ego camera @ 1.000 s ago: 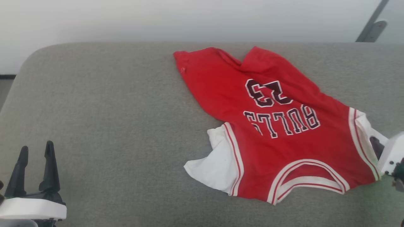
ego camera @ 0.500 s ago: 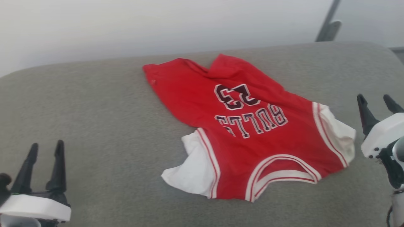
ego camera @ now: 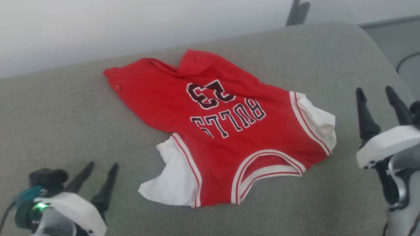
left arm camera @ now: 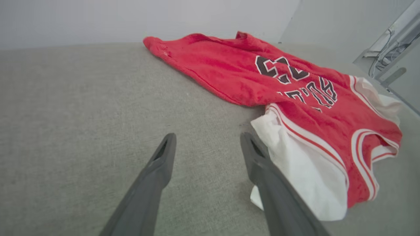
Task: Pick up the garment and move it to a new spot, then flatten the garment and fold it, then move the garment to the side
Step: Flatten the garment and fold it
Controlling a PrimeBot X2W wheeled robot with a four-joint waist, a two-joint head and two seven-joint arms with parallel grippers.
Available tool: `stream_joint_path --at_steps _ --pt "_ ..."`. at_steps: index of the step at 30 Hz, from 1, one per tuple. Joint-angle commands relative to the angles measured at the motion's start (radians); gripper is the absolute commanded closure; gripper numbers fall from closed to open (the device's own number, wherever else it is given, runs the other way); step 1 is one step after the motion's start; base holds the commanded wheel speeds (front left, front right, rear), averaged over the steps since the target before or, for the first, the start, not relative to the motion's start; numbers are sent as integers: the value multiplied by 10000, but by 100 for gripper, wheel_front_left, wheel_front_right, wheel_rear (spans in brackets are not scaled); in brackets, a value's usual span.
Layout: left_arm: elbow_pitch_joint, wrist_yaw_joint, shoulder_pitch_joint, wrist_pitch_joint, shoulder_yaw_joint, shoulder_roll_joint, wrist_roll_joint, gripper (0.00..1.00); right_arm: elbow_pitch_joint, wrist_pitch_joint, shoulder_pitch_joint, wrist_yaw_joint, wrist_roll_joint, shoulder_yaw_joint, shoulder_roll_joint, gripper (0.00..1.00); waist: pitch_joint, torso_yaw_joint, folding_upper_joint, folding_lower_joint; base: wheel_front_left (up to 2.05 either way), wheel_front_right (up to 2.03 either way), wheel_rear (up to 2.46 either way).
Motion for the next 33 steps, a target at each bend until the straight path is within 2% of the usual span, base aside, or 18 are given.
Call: stream_joint_path --at_steps 1,7,14,19,25,26,27,28,29,33 --pt "-67 -10 -179 258 -143 74 -43 0 -27 -122 109 3 -49 49 131 0 174 -190 -1 0 0 0 0" --pt "-251 207 -525 2231 -921 174 -190 0 43 -392 214 1 -157 305 412 0 451 -500 -1 0 0 0 0" --pt "-387 576 -863 4271 -1760 449 217 0 221 -586 45 1 -144 622 605 0 733 -762 -1 0 0 0 0" --pt "-93 730 -1059 5076 -2219 675 642 0 409 -687 -42 1 -86 739 666 0 928 -850 -1 0 0 0 0" --pt "497 600 -1209 5602 -2683 448 443 0 532 -796 -186 1 -72 760 684 0 1070 -828 -1 0 0 0 0" --pt "621 578 -1219 5764 -2804 446 446 10 561 -807 -199 1 -81 747 684 0 1079 -810 -1 0 0 0 0" --pt "697 524 -1216 5837 -2924 463 501 53 575 -797 -208 1 -88 732 681 0 1093 -786 -1 0 0 0 0" --pt "782 493 -1270 5904 -3045 450 545 64 594 -815 -227 1 -93 712 678 0 1105 -759 -1 0 0 0 0" --pt "903 457 -1277 6038 -3166 451 591 100 610 -812 -236 1 -102 711 675 0 1107 -727 -1 0 0 0 0" --pt "1175 351 -1391 6270 -3445 500 598 100 661 -830 -297 1 -128 701 652 0 1089 -610 -1 0 0 0 0"
